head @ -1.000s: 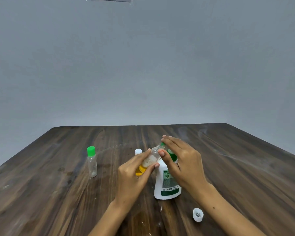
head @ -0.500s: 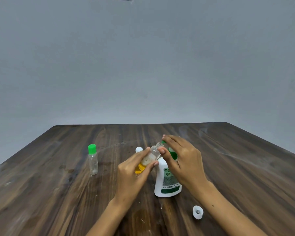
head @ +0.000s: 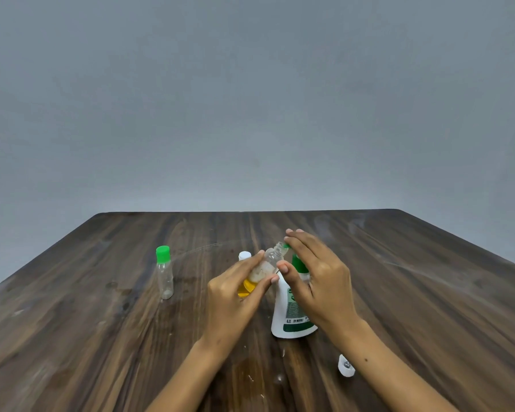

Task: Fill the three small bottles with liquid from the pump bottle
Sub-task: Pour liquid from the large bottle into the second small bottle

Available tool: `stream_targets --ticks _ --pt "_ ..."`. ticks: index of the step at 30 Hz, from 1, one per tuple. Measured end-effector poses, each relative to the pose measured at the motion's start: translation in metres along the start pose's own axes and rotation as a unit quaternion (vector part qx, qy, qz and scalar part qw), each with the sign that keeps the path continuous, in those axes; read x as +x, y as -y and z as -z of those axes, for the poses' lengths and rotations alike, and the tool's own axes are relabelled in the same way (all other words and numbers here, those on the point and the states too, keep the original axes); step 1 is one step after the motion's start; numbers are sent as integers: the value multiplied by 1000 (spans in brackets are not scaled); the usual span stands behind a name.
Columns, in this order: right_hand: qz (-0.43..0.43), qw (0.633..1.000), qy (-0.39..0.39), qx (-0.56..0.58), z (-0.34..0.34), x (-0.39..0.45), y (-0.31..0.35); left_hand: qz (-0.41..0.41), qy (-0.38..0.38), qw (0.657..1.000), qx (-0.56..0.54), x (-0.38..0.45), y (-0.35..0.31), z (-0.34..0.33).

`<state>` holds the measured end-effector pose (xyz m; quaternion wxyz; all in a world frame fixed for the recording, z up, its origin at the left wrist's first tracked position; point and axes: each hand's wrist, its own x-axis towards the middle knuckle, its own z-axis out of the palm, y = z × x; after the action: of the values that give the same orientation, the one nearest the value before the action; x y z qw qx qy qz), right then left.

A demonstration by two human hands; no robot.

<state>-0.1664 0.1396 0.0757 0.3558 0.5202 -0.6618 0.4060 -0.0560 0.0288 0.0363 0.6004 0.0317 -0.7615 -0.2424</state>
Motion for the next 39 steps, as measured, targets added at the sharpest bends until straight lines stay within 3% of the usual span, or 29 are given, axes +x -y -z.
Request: stream_targets --ticks 39 --pt "2 999 -44 8 -3 4 -2 -1 4 1000 2 -2 1 -1"
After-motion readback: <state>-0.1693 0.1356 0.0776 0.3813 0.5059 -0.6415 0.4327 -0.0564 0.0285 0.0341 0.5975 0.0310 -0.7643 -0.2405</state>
